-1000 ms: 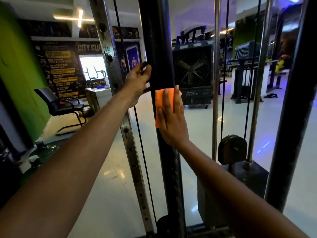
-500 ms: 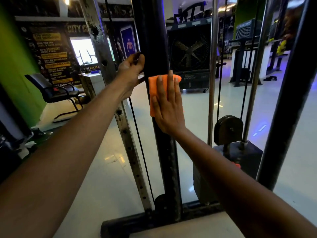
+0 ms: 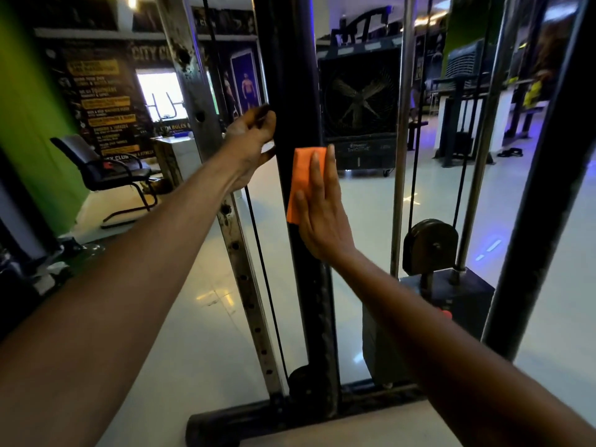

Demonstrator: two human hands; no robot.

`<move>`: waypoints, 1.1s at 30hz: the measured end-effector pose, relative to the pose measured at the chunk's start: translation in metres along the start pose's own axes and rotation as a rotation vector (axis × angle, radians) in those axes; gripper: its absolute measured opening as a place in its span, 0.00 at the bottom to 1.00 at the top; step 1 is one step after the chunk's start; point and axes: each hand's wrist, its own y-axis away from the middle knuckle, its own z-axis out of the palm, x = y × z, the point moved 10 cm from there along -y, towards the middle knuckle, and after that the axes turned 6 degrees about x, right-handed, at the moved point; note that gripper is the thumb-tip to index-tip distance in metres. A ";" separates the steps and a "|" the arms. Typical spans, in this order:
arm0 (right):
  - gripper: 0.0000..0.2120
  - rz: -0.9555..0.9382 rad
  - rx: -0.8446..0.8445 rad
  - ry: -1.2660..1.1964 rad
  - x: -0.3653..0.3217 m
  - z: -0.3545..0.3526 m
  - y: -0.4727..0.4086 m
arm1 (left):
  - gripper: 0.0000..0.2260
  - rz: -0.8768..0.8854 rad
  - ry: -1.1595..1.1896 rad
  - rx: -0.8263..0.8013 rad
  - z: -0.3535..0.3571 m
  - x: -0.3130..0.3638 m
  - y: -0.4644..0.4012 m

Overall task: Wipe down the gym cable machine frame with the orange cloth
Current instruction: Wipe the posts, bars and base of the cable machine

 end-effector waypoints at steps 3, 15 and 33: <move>0.37 0.070 -0.099 0.006 0.013 0.011 0.046 | 0.14 0.007 -0.011 0.018 0.001 0.003 0.002; 0.36 -0.012 -0.102 0.168 0.005 0.012 0.029 | 0.13 0.002 -0.003 -0.008 0.002 -0.006 0.006; 0.35 0.074 -0.036 0.104 0.011 0.018 0.045 | 0.18 -0.041 -0.039 -0.003 0.000 -0.057 0.035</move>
